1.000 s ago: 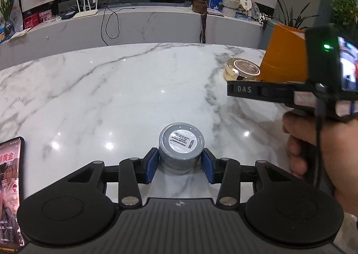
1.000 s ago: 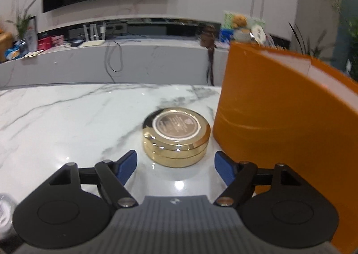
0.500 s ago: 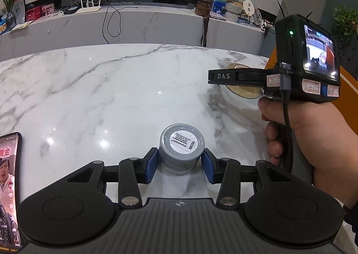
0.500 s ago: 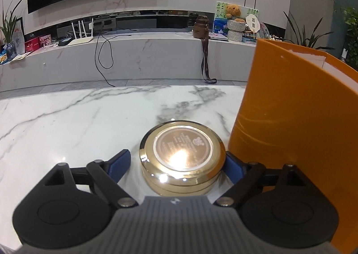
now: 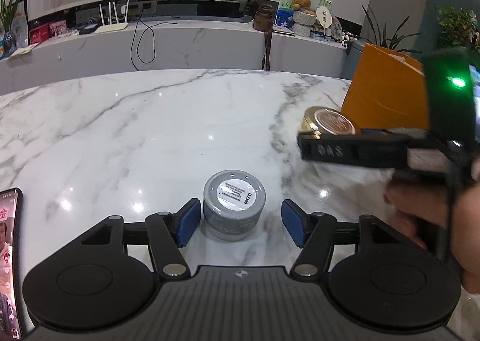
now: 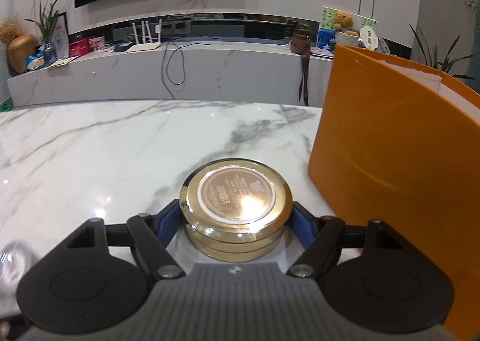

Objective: Organize rigid objects
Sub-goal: 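Lift the grey tin and gold tin and carry both toward the orange box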

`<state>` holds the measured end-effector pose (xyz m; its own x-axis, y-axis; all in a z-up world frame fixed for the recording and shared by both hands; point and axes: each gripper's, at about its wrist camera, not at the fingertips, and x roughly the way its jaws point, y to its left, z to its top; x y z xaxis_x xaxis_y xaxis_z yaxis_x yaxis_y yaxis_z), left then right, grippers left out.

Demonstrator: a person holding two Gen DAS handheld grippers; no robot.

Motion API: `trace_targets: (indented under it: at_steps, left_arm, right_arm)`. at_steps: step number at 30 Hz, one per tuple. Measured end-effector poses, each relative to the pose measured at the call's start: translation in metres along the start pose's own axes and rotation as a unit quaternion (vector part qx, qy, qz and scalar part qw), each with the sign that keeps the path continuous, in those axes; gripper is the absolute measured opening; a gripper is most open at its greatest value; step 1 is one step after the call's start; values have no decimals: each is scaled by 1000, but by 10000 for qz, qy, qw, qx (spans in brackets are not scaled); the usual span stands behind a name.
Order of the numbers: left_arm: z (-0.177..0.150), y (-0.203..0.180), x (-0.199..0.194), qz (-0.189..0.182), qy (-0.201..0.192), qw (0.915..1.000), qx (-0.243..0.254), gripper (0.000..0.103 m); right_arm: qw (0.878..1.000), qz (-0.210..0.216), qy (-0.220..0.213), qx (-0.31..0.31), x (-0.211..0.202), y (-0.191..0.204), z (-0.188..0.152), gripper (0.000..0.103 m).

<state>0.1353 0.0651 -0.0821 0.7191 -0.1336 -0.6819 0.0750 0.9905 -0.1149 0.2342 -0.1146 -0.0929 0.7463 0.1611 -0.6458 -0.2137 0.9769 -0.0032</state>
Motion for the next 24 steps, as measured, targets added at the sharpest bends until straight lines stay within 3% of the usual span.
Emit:
trace_targets:
  at_steps: [4, 12, 24]
  left_arm:
    - [-2, 3, -2, 161, -106, 9998, -17, 48]
    - [-5, 12, -13, 140, -218, 9995, -206, 47]
    - [-2, -13, -39, 138, -293, 9988, 364, 47]
  right_arm:
    - [9999, 104, 31, -70, -17, 0, -12, 75]
    - [9990, 280, 162, -299, -46, -6, -30, 75]
    - [9967, 333, 257, -699, -76, -21, -42, 75]
